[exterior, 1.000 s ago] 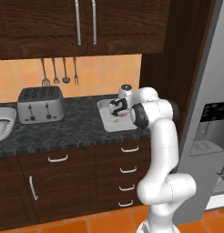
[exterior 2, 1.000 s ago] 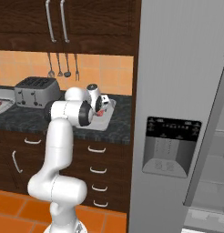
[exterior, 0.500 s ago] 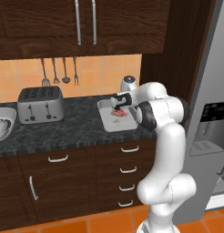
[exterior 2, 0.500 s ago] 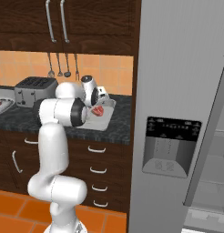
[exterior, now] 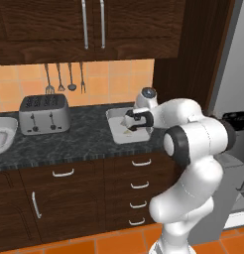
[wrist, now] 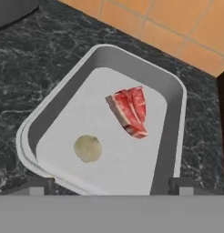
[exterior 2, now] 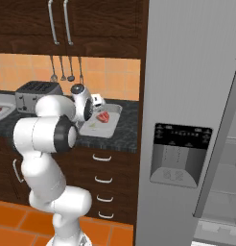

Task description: Place one garlic and one steak in each tupperware on the nearby counter, to pack two identical lunches.

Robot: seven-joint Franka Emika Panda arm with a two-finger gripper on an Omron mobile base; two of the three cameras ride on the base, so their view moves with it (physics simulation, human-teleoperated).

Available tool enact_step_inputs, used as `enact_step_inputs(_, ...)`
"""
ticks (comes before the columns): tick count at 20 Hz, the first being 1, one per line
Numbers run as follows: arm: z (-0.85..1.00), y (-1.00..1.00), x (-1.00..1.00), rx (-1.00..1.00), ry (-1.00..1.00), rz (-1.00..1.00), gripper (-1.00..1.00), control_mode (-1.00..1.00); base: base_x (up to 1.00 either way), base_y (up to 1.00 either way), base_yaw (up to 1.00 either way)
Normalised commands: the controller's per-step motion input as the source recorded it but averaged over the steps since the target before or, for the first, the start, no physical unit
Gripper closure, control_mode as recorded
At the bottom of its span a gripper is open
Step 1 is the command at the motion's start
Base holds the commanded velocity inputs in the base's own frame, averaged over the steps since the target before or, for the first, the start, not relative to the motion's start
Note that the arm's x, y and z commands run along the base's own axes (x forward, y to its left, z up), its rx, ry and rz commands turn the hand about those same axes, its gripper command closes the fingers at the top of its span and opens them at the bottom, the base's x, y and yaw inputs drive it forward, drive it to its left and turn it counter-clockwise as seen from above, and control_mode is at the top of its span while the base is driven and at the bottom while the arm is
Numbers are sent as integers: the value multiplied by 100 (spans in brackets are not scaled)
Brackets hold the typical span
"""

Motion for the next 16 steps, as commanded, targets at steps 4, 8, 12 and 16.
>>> enact_step_inputs(4, 99, -7, -100, 23, 0, -14, -100, -100, 0, 0, 0)
enact_step_inputs(8, 100, -9, -100, 25, 0, -16, -100, -100, 0, 0, 0)
enact_step_inputs(12, 100, -16, -100, 18, 2, -11, -100, -100, 0, 0, 0)
enact_step_inputs(16, 100, -14, -100, 10, 6, -3, -100, -100, 0, 0, 0)
